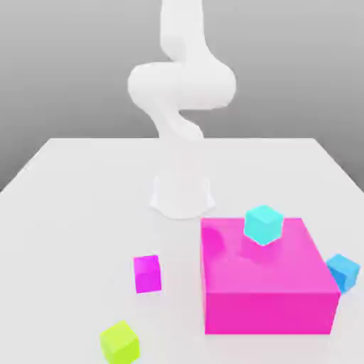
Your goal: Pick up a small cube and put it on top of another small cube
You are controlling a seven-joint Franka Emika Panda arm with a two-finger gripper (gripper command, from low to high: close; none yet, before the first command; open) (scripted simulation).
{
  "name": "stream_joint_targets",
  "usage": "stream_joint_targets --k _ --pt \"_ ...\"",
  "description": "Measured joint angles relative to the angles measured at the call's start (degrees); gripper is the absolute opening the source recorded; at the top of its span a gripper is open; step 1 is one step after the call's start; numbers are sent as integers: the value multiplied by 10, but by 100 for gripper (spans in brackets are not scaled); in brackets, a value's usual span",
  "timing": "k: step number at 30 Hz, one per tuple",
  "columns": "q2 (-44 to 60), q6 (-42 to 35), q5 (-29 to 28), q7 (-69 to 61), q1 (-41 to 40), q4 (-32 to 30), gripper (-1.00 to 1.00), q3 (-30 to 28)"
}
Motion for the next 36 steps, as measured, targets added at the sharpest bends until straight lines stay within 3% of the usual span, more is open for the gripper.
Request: stream_joint_targets --k 14,23,28,32,33,36 --pt "213 178 45 313 -113 -208 0 52" --pt "347 293 34 540 -186 -340 0 89" --pt "445 373 -15 600 -198 -343 0 79" --pt "527 441 -55 631 -141 -330 0 13" --pt "544 455 -54 632 -128 -327 -100 1" --pt "544 456 -55 632 -128 -327 -100 1"
